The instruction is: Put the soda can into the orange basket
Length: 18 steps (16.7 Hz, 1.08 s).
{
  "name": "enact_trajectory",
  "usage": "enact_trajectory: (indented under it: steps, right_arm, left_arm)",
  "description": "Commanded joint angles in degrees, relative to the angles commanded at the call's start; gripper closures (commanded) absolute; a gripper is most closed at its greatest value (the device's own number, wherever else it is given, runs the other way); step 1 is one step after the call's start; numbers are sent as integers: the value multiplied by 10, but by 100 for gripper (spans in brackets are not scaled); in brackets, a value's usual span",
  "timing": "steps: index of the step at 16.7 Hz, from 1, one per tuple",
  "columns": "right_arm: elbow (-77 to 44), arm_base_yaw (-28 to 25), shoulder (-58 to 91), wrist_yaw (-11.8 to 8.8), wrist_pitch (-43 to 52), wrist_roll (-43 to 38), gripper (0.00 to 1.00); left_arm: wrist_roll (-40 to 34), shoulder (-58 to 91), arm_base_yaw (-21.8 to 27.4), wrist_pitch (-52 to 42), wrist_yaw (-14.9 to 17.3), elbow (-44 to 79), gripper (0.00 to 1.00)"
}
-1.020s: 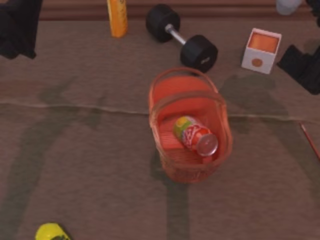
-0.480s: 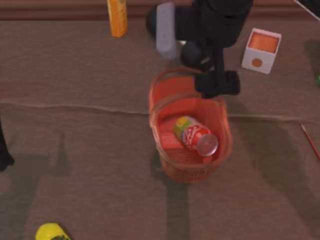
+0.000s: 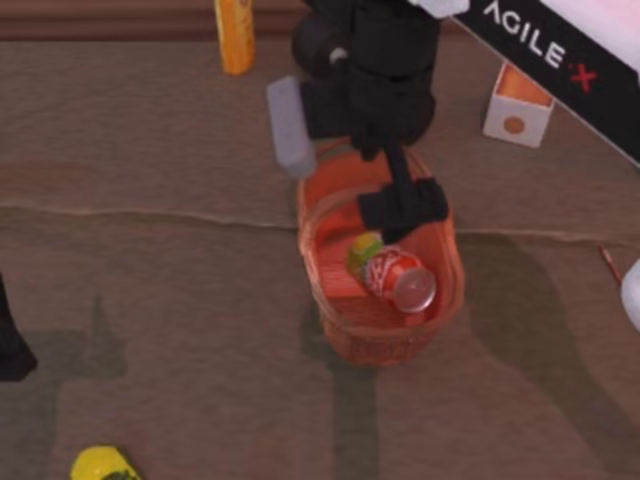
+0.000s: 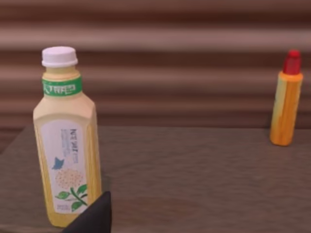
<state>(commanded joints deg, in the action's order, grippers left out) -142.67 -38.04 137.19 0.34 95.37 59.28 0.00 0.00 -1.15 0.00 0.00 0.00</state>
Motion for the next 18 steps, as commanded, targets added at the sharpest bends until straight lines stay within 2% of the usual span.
enact_trajectory:
  steps: [15, 18]
  right_arm:
    - [91, 0, -25, 0, -67, 0, 0]
    - [91, 0, -25, 0, -67, 0, 23]
  left_arm:
    - [0, 0, 0, 0, 0, 0, 0]
    - [0, 0, 0, 0, 0, 0, 0]
